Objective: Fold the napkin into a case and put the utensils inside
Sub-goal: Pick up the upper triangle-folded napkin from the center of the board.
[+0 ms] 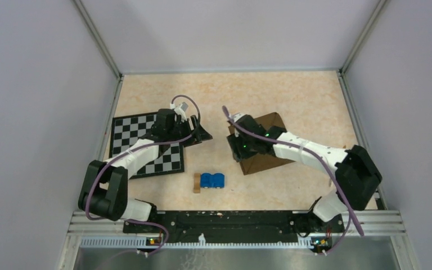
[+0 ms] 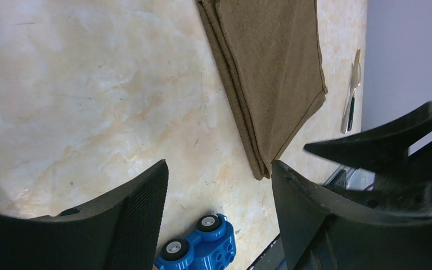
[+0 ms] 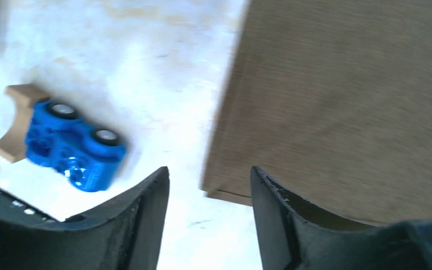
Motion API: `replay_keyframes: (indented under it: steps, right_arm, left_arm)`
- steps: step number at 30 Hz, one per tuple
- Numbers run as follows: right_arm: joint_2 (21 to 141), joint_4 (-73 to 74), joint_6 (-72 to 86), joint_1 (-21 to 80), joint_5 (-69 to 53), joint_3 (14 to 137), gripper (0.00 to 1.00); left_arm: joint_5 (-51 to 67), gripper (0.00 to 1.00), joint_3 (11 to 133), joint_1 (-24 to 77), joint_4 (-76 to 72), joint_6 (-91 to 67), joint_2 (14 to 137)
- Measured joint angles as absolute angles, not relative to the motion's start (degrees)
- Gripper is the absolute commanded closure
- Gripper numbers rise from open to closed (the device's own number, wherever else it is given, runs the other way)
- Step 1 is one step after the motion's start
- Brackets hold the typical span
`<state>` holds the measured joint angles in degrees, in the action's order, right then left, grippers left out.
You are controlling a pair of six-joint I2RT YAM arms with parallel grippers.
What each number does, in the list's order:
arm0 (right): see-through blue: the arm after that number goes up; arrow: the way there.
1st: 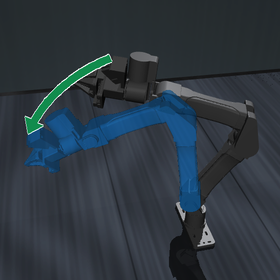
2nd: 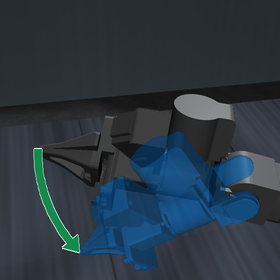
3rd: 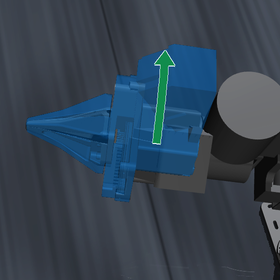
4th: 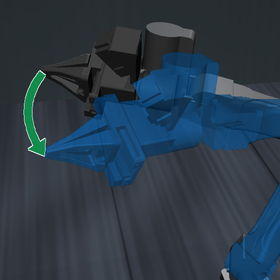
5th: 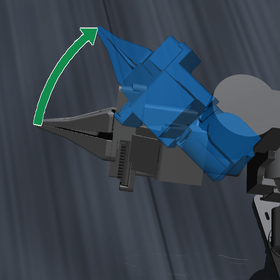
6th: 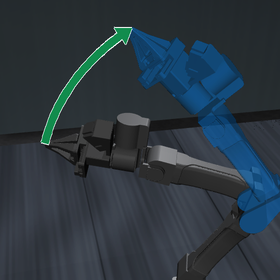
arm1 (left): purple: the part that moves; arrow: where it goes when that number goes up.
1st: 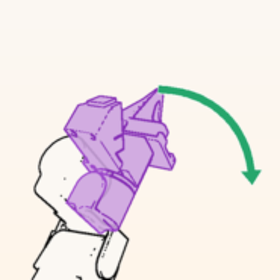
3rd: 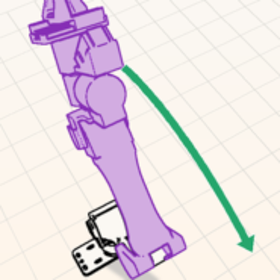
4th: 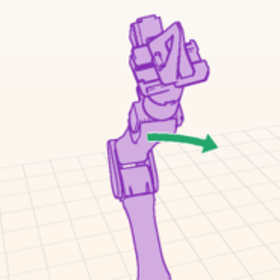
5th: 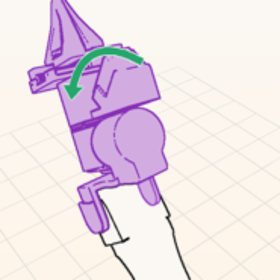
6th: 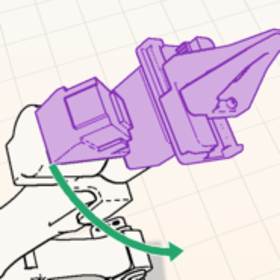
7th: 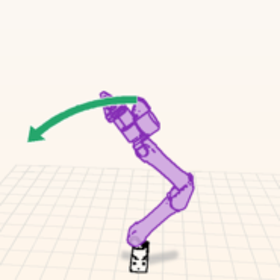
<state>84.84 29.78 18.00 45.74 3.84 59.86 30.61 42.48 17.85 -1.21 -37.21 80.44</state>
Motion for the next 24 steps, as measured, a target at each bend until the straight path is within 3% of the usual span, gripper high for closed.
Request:
replay_keyframes:
  steps: [3, 9, 22, 24]
  right_arm:
    - [90.8, 31.7, 18.0, 49.9, 4.1, 64.3, 0.58]
    - [98.6, 36.6, 18.2, 51.4, 6.3, 66.8, 0.56]
    - [102.6, 37.5, 19.0, 52.1, 9.4, 66.8, 0.55]
    - [102.9, 36.5, 19.3, 52.4, 10.4, 65.5, 0.60]
  left_arm:
    - [31.4, 0.27, 42.0, 16.4, -1.3, -36.9, 80.1]
    - [33.8, 0.27, 40.2, 14.6, -1.3, -35.9, 80.0]
    - [37.4, 0.26, 37.8, 12.4, -2.2, -35.6, 79.4]
    - [38.0, 0.26, 37.8, 12.4, -2.8, -35.9, 79.4]
